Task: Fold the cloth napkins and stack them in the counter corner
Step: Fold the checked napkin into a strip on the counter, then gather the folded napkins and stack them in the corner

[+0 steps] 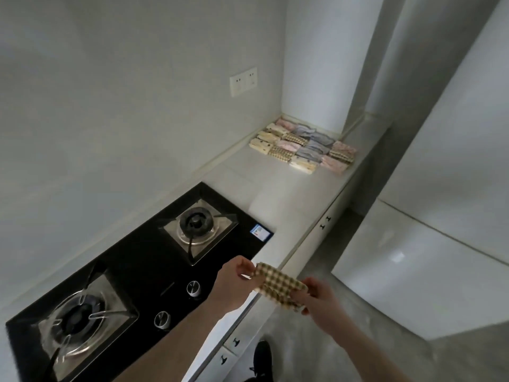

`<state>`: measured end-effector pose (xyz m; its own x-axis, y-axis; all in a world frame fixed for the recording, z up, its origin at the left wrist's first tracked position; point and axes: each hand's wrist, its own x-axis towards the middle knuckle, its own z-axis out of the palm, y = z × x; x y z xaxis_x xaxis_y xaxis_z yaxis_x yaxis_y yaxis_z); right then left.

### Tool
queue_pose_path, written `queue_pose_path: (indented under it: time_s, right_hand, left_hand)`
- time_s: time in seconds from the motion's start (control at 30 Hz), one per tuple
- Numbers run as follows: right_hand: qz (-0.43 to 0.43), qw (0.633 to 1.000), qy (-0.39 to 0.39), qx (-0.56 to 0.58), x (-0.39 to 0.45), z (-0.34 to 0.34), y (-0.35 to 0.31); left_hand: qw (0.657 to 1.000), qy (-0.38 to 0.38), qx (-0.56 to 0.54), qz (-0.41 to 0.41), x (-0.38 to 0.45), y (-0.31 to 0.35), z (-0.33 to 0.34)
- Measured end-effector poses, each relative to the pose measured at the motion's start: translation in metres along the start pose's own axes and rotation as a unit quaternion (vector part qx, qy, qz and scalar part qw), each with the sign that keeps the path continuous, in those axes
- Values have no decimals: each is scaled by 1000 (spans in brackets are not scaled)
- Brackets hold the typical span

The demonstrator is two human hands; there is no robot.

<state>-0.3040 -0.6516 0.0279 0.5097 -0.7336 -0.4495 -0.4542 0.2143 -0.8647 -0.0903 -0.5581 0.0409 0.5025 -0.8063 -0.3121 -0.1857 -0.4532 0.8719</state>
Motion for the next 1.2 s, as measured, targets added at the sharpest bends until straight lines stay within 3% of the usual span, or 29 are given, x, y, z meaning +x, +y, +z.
queue_pose_path:
  time_s: [0.3,0.5,1.0,1.2]
  right_hand:
    - [2,1000,-1,-31,70,-72,-44]
    - [5,997,14,-80,124,-110,-56]
    - [49,987,-53,-142,352,-257,-77]
    - [92,982,-44,-162,425,-279,-91]
  left_hand:
    - [995,-91,6,46,119,59,37]
    - [993,-114,-18,39,176,87,61]
    - [989,53,-68,-123,301,110,124]
    - [978,91,-80,-171,321,109,145]
